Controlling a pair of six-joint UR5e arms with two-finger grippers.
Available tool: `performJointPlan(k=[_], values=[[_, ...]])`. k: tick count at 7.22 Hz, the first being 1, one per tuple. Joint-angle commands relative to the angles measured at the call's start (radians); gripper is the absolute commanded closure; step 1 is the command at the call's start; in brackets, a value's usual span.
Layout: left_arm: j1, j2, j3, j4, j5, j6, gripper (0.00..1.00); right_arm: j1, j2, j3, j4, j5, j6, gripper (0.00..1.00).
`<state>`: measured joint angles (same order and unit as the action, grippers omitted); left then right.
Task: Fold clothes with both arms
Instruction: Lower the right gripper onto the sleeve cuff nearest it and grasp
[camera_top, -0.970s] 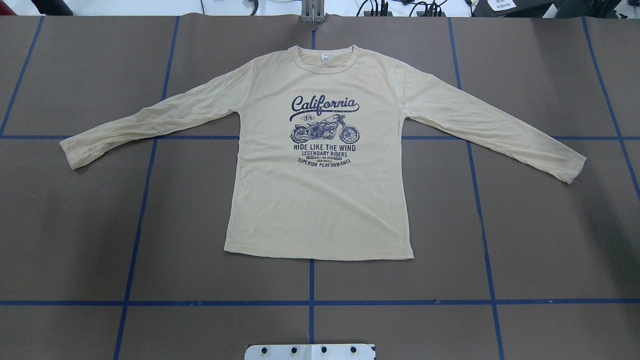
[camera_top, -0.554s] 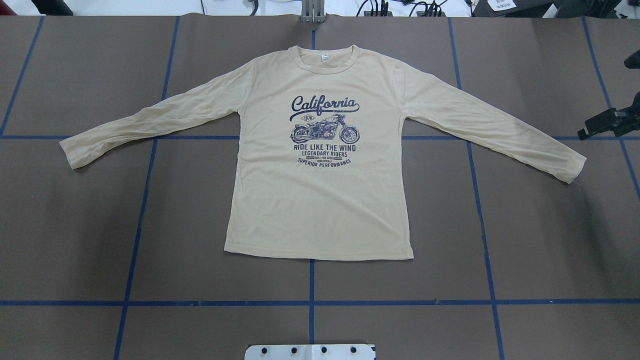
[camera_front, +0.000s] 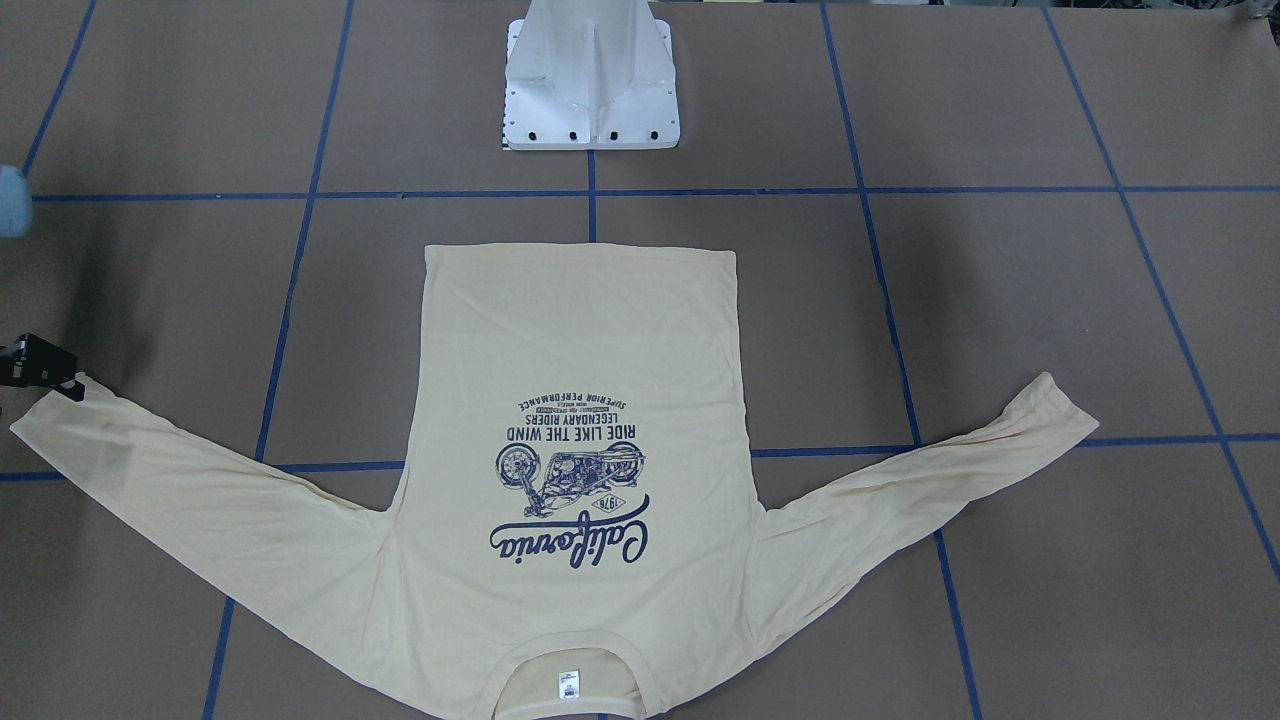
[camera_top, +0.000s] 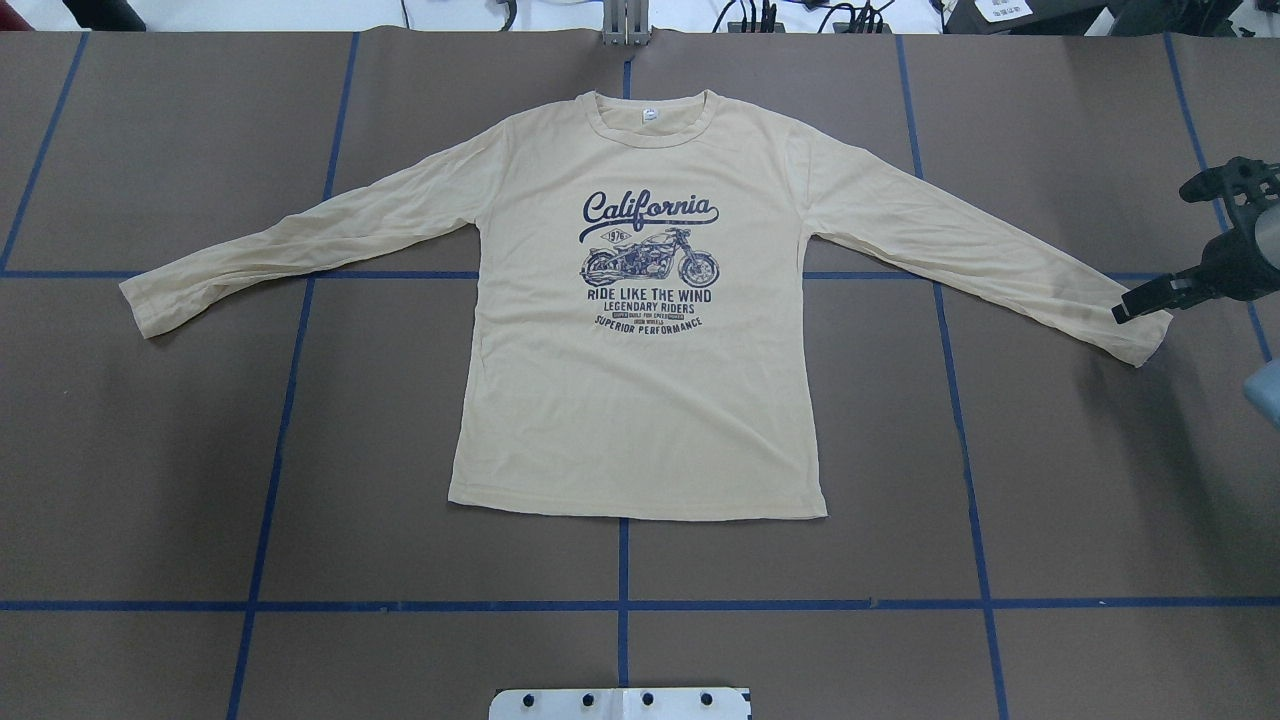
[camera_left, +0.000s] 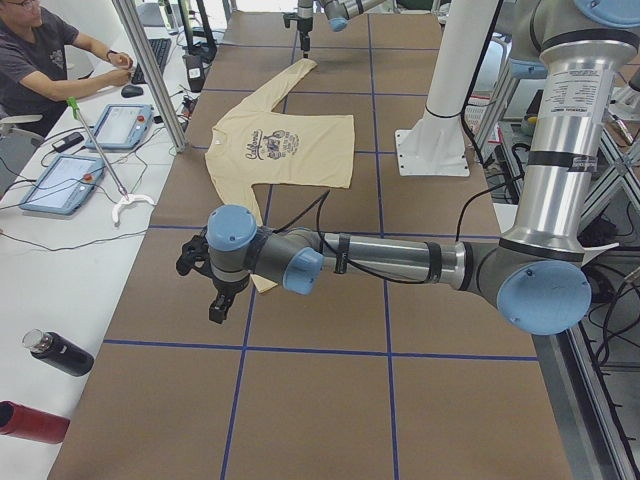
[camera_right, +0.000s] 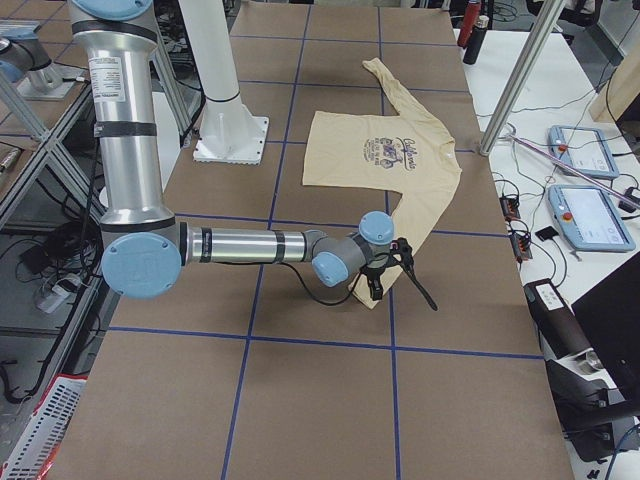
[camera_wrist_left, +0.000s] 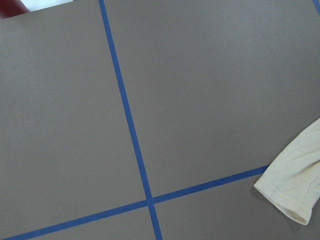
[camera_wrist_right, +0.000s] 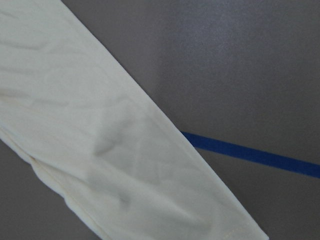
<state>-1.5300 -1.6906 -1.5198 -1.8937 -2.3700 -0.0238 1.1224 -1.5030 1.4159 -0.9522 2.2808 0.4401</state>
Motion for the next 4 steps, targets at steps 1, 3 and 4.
performJointPlan(k=[1, 3, 4], values=[[0.001, 0.002, 0.001, -0.013, 0.0, -0.001, 0.01, -0.013, 0.003, -0.02, 0.006, -0.003, -0.003, 0.02], [0.002, 0.002, 0.001, -0.013, 0.0, -0.002, 0.01, -0.013, -0.009, -0.023, 0.0, -0.004, -0.004, 0.03], [0.002, 0.002, 0.007, -0.013, 0.0, -0.001, 0.01, -0.013, -0.009, -0.028, 0.0, -0.004, -0.004, 0.06]])
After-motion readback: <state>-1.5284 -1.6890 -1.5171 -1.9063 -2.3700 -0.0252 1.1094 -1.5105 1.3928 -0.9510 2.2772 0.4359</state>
